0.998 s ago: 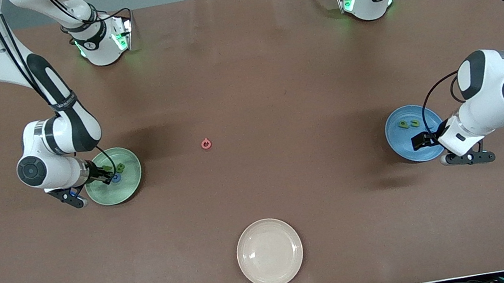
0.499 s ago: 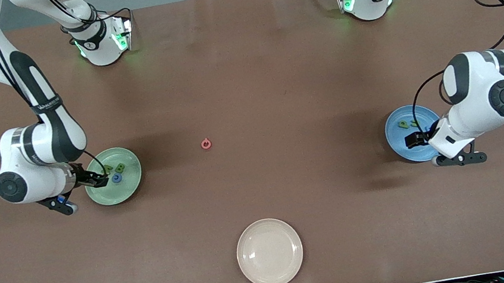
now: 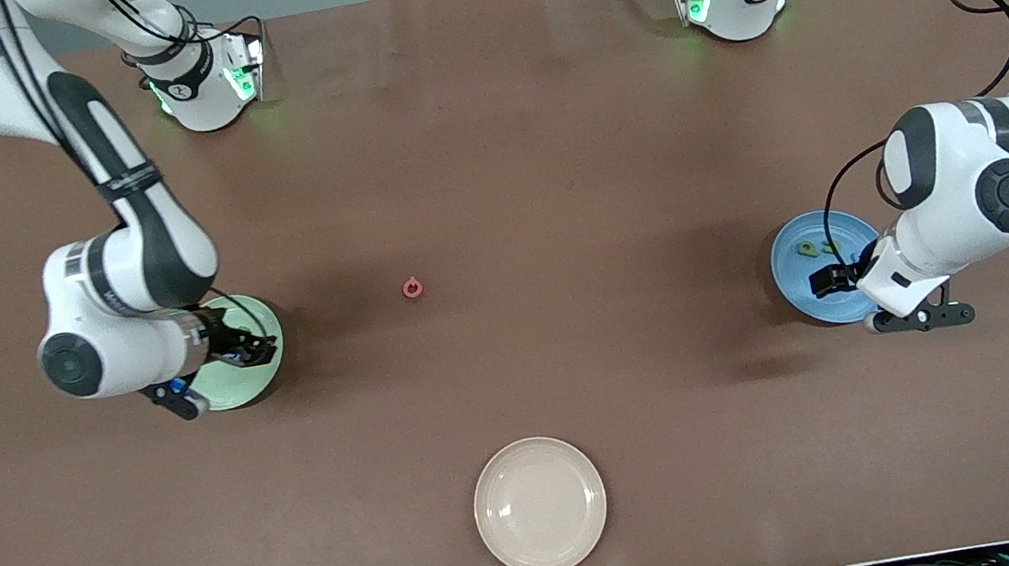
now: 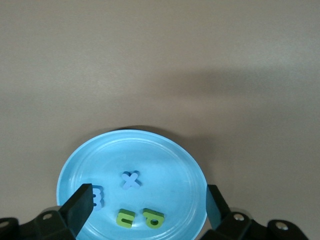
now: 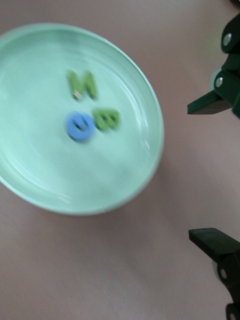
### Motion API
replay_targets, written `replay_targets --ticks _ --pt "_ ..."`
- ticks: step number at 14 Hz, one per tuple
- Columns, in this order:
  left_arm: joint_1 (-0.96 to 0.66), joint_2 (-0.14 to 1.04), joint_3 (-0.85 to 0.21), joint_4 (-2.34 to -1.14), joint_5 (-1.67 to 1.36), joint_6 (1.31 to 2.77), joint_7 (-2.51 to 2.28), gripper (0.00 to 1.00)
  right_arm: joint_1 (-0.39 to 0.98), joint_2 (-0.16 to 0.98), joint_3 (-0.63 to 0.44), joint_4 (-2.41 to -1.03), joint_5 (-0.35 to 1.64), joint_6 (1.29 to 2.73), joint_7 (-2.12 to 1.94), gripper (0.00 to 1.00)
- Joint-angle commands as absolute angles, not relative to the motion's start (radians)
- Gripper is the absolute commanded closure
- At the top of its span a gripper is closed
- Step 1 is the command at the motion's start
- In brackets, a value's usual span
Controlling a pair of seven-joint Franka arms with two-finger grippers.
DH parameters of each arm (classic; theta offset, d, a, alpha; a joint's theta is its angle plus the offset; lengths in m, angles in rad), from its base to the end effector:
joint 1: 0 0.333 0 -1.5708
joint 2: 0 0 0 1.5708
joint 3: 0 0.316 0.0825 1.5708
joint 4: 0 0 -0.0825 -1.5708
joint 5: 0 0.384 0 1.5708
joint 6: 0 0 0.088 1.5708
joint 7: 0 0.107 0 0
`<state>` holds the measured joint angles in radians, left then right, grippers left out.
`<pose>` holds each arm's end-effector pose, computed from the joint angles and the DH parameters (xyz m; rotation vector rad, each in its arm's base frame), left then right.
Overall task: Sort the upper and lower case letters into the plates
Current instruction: 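Release the green N in the green plate and raise the right gripper, then move the right gripper to the pink Q while the left gripper withdraws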
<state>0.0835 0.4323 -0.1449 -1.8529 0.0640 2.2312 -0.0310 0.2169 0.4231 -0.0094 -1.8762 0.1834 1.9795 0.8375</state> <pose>0.6330 -0.0314 0.2871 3.1303 -0.0928 -0.0769 0.5818 0.1345 0.2647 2.8638 -1.0943 -0.5445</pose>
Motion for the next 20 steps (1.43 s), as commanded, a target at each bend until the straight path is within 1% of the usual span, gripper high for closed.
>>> replay_targets --ticks 1,4,7,8,9,10,12,16,18,20 --pt "0.083 0.368 -0.14 -1.867 0.046 2.186 -0.002 0.01 0.319 0.396 -0.015 -1.905 0.196 2.034 1.03 0.0" --pt "0.097 0.318 -0.141 -1.865 0.046 2.134 0.002 0.01 0.455 0.364 -0.015 -1.972 0.196 2.143 1.246 0.0" --pt "0.095 0.313 -0.149 -1.845 0.044 2.114 -0.012 0.01 0.547 0.374 -0.015 -1.99 0.196 2.261 1.421 0.0" --pt "0.088 0.304 -0.149 -1.845 0.043 2.114 -0.015 0.01 0.552 0.403 -0.014 -1.988 0.198 2.32 1.457 0.0" --pt "0.084 0.292 -0.15 -1.845 0.041 2.112 -0.021 0.01 0.555 0.457 -0.012 -1.988 0.198 2.385 1.463 0.0" --pt "0.083 0.285 -0.15 -1.844 0.02 2.112 -0.02 0.01 0.584 0.486 -0.012 -1.987 0.198 2.422 1.469 0.0" --pt "0.081 0.269 -0.144 -1.845 -0.046 2.112 -0.002 0.01 0.598 0.511 -0.012 -1.98 0.198 2.431 1.485 0.0" --pt "0.086 0.242 -0.14 -1.853 -0.046 2.108 0.028 0.01 0.604 0.512 -0.012 -1.98 0.198 2.422 1.486 0.0" --pt "0.092 0.212 -0.138 -1.852 -0.046 2.073 0.049 0.01 0.609 0.515 -0.012 -1.982 0.198 2.427 1.488 0.0" --pt "0.116 0.152 -0.138 -1.851 -0.043 2.014 0.057 0.01 0.614 0.518 -0.012 -1.982 0.198 2.428 1.488 0.0"
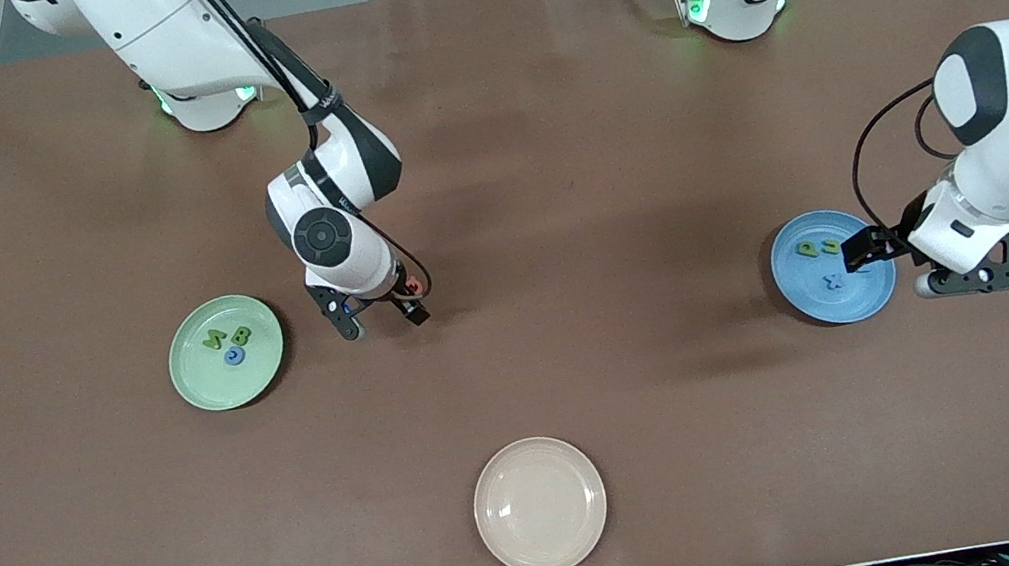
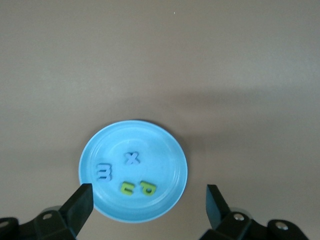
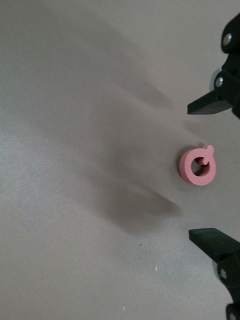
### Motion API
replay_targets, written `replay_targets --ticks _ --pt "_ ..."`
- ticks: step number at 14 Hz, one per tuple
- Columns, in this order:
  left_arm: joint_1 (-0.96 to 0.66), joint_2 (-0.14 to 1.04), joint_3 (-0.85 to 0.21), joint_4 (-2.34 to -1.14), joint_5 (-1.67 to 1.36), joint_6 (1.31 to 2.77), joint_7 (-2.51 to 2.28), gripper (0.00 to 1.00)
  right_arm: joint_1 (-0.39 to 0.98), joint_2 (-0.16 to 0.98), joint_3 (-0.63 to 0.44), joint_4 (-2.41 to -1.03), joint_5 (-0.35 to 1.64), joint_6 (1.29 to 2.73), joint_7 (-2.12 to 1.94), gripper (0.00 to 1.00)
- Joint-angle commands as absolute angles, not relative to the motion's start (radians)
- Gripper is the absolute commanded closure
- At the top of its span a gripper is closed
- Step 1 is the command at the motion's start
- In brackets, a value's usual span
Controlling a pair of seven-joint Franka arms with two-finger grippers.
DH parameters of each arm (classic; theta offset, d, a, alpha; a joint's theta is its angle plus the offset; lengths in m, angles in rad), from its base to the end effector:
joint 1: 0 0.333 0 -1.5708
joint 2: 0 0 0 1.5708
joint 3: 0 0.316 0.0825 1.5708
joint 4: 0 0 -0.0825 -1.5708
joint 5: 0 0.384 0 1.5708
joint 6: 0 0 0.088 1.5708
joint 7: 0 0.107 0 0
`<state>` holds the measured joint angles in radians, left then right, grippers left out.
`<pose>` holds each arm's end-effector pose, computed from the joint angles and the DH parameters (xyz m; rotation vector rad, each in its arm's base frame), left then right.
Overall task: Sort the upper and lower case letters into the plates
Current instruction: 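Move the right gripper to the pink Q while the left gripper withdraws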
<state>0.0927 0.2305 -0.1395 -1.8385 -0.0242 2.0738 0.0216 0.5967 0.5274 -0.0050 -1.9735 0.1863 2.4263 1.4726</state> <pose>0.6171 -0.0256 0.4055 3.0874 -0.0819 0.0096 0.5024 0.3385 0.1928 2.7267 -1.5354 -0.2133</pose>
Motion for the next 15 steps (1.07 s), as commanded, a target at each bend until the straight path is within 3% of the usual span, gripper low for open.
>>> replay_targets --ticks 1,6,10,14,15 --pt "0.141 0.115 -0.143 -1.855 -0.041 1.988 0.055 0.01 0.615 0.523 -0.012 -1.98 0.198 2.433 1.488 0.01" --pt "0.15 -0.012 -0.141 -1.829 -0.04 1.889 0.055 0.01 0.637 0.554 -0.012 -1.971 0.198 2.465 1.521 0.13" --pt "0.15 -0.017 -0.14 -1.657 -0.04 1.72 0.054 0.01 0.663 0.574 -0.014 -1.956 0.196 2.461 1.531 0.28" --pt "0.152 -0.021 -0.138 -1.617 -0.04 1.683 0.055 0.0 0.661 0.574 -0.014 -1.957 0.192 2.45 1.523 0.47" --pt "0.153 -0.02 -0.137 -1.593 -0.04 1.68 0.048 0.0 0.661 0.574 -0.014 -1.957 0.19 2.45 1.519 0.48"
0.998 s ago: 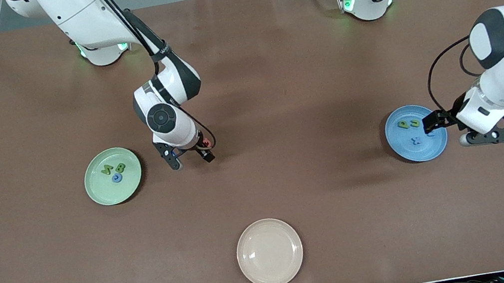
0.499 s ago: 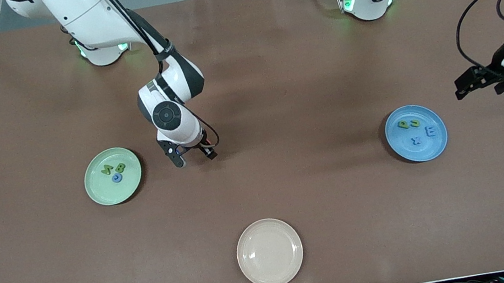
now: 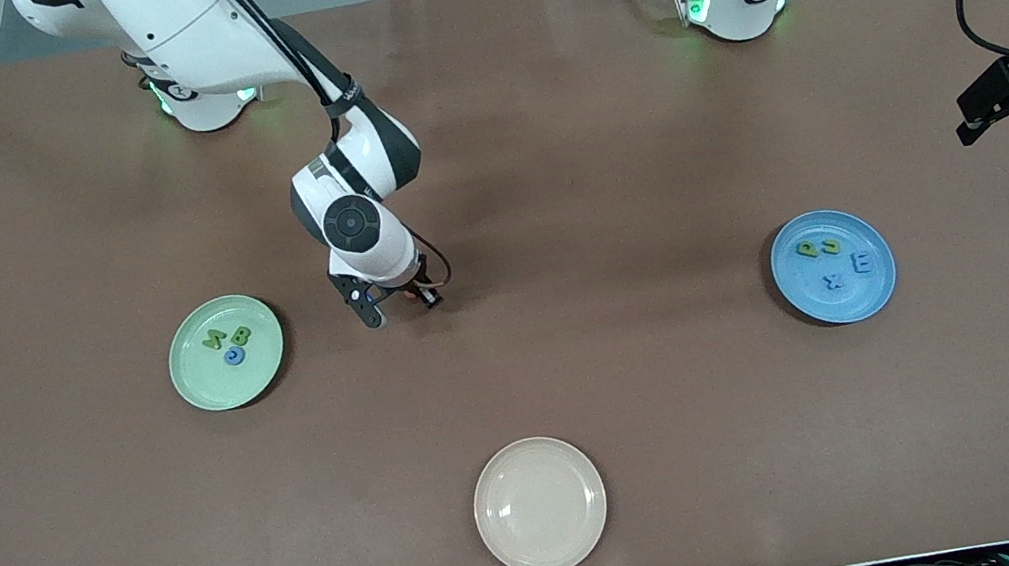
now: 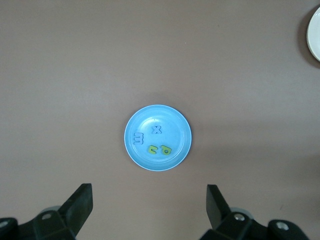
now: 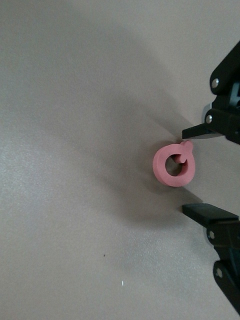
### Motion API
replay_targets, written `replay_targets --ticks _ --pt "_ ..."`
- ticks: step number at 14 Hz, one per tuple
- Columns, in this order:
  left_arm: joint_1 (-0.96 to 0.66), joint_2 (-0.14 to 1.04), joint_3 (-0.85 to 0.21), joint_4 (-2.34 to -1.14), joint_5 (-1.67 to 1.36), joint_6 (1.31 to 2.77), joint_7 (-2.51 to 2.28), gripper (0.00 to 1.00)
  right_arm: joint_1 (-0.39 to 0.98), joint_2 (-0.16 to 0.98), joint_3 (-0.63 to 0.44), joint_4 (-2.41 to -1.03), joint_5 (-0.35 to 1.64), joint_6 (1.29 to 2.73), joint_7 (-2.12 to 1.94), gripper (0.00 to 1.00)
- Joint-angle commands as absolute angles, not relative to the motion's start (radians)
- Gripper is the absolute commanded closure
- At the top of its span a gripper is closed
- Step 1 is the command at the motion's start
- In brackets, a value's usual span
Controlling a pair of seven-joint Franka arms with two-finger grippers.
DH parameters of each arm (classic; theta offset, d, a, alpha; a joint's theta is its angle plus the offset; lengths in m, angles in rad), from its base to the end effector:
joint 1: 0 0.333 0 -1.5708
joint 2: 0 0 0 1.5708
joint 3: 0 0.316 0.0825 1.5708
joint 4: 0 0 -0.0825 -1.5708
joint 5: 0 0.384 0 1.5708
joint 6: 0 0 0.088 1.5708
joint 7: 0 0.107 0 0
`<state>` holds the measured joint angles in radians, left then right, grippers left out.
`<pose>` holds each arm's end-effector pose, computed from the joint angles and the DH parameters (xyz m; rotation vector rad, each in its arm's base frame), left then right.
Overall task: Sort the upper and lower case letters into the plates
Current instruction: 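Close the right gripper on the pink Q and lift it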
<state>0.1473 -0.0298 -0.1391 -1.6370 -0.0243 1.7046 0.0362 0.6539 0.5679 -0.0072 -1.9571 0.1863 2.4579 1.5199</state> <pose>0.5579 0.0011 0.6217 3.1197 -0.0407 0.1523 0.4864 0.3672 0.1768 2.7288 -1.5277 -0.1994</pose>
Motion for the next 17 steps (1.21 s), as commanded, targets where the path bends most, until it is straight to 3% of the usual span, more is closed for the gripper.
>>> replay_targets --ticks 1,7,13,17 --pt "0.156 -0.021 -0.137 -1.571 -0.04 1.657 0.048 0.0 0.657 0.574 -0.015 -1.956 0.187 2.448 1.514 0.48" --pt "0.164 -0.011 -0.138 -1.555 -0.038 1.638 0.051 0.0 0.652 0.569 -0.02 -1.959 0.161 2.418 1.453 0.42" --pt "0.153 0.023 -0.144 -1.554 -0.035 1.651 0.058 0.0 0.649 0.571 -0.02 -1.962 0.134 2.416 1.451 0.43" --pt "0.161 0.025 -0.144 -1.554 -0.035 1.651 0.058 0.0 0.647 0.571 -0.02 -1.962 0.117 2.418 1.448 0.74"
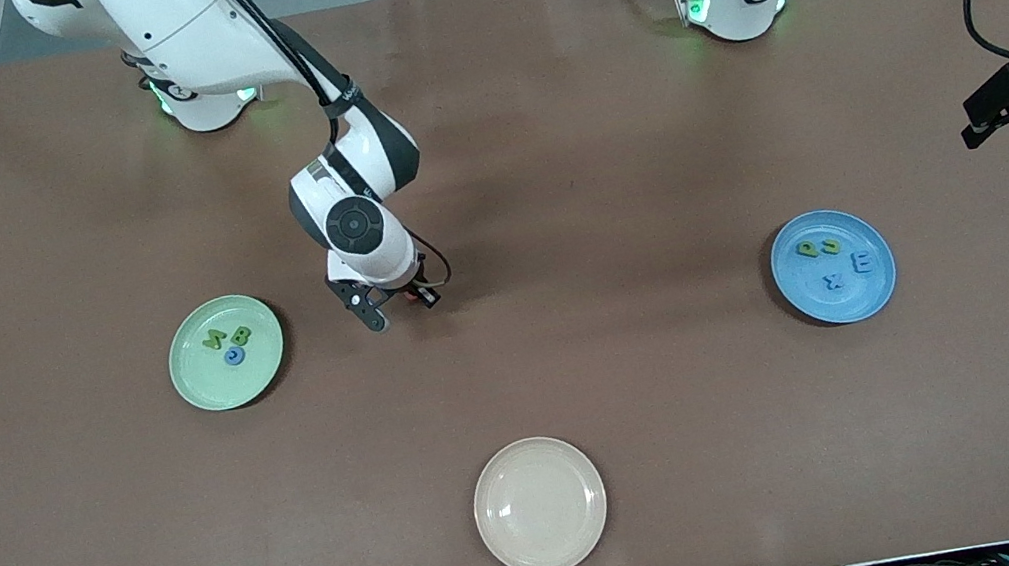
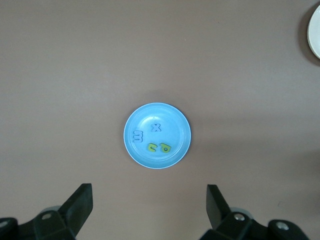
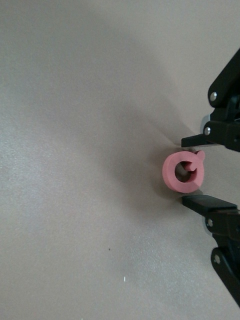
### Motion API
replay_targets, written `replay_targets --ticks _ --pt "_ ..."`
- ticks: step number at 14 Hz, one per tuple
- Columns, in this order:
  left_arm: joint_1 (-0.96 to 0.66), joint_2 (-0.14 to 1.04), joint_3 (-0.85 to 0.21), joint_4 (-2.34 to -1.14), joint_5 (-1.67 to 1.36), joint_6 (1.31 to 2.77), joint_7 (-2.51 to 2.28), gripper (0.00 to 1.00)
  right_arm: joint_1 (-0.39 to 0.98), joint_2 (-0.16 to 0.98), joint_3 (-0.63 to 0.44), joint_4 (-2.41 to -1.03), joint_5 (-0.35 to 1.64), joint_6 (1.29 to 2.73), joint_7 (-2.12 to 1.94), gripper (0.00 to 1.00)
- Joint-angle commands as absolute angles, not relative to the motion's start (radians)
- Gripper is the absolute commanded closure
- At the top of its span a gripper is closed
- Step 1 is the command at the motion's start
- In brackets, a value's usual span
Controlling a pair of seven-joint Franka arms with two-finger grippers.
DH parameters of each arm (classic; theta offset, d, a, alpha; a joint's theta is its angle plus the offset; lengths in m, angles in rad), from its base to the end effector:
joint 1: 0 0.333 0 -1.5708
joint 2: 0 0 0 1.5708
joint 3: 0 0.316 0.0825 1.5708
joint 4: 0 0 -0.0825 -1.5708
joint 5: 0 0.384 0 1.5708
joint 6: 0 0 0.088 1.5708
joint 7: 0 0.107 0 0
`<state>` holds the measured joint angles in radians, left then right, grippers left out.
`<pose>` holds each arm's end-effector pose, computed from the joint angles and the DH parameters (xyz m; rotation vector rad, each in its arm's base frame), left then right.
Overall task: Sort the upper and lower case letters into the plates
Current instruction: 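Close the right gripper on the pink Q and lift it, then carry the pink Q into the green plate and open the right gripper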
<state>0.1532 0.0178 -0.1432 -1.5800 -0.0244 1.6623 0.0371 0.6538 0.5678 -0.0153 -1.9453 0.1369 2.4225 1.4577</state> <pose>0.5688 0.0040 0.6186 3.1143 -0.0398 0.1017 0.4894 0.3642 0.1785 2.7723 -1.3810 -0.1732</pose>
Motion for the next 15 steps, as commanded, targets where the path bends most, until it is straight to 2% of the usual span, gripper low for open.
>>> replay_targets --ticks 1,2,3,5,7,12,15 --pt "0.163 0.026 -0.144 -1.552 -0.037 1.652 0.058 0.0 0.647 0.571 -0.02 -1.962 0.117 2.418 1.448 0.86" --pt "0.164 0.031 -0.144 -1.552 -0.037 1.654 0.058 0.0 0.647 0.571 -0.02 -1.962 0.117 2.416 1.448 0.97" --pt "0.164 0.031 -0.144 -1.552 -0.037 1.654 0.058 0.0 0.644 0.568 -0.02 -1.962 0.117 2.415 1.447 1.0" --pt "0.16 0.04 -0.14 -1.552 -0.037 1.655 0.058 0.0 0.629 0.546 -0.028 -1.954 0.117 2.366 1.399 1.0" --pt "0.16 0.04 -0.141 -1.552 -0.037 1.655 0.058 0.0 0.585 0.506 -0.035 -1.928 0.117 2.237 1.324 1.0" --pt "0.14 0.044 -0.135 -1.552 -0.035 1.655 0.057 0.0 0.373 0.368 -0.037 -1.924 0.094 1.956 1.016 1.0" --pt "-0.033 0.043 0.001 -1.545 0.018 1.655 0.048 0.0 0.234 0.36 -0.035 -1.928 0.049 1.931 0.847 1.0"
